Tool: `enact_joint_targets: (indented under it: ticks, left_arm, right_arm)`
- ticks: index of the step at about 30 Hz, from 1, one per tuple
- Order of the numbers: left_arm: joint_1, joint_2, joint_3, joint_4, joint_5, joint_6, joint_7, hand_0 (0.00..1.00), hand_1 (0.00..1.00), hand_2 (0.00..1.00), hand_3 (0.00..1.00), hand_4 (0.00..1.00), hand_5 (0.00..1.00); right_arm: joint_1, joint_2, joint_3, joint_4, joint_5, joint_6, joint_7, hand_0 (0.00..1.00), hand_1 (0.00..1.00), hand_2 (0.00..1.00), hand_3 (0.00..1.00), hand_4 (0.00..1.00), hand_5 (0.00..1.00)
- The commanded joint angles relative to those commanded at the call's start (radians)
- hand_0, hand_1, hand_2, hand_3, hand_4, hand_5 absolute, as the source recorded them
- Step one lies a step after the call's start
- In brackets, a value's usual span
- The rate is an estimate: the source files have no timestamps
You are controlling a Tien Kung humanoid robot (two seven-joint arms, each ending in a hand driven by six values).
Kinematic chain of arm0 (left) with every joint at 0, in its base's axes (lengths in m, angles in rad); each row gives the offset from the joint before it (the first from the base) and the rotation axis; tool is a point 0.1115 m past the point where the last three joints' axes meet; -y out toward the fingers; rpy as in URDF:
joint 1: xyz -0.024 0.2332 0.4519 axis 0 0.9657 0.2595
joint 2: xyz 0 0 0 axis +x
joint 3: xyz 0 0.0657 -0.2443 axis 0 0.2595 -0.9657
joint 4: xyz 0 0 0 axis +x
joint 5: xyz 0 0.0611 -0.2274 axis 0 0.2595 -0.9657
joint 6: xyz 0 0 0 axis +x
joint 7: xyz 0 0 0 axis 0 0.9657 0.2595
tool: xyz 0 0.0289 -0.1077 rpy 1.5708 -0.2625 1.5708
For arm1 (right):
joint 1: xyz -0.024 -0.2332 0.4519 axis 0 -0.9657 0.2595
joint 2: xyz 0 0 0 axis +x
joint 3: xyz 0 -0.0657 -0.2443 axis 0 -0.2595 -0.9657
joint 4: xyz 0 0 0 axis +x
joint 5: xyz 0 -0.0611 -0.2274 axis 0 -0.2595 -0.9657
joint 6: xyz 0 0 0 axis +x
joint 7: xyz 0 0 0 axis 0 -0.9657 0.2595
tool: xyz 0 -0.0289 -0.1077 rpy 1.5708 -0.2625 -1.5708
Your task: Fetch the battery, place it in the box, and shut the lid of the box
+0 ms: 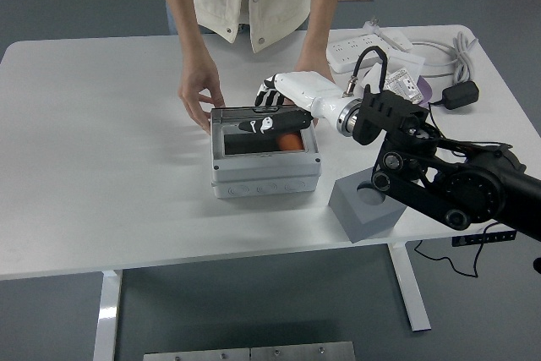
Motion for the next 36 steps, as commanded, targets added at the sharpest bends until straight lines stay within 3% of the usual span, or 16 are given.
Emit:
enact_joint_targets:
  ticks: [14,23,28,36]
  left_arm:
    - [-0.001,-0.003,-0.005,0.000,0.006,-0.001,0.002,0.596,0.758,0.609,0.482,0.045,0.002]
    - [0.002,-0.014,-0.020,0.000,0.022,-0.002,0.003,0.595,0.758,0.608,0.482,0.044,0.002]
    - [0.005,-0.019,-0.029,0.000,0.032,-0.002,0.001,0.595,0.758,0.607,0.482,0.043,0.002]
    - [0.006,-0.027,-0.029,0.000,0.034,0.000,-0.005,0.595,0.758,0.607,0.482,0.044,0.002]
  right_arm:
    - [-0.021,-0.027,0.048,0.074,0.007,0.063,-0.028,0.606,0.556,0.624,0.653,0.964,0.884]
    - [-0.180,-0.043,0.265,0.147,-0.048,0.088,-0.004,0.607,0.554,0.621,0.652,0.960,0.893]
    - [-0.288,-0.051,0.399,0.186,-0.071,0.041,0.048,0.610,0.554,0.617,0.653,0.957,0.896]
    - [-0.457,-0.051,0.593,0.221,0.047,-0.116,0.221,0.612,0.550,0.612,0.646,0.961,0.901]
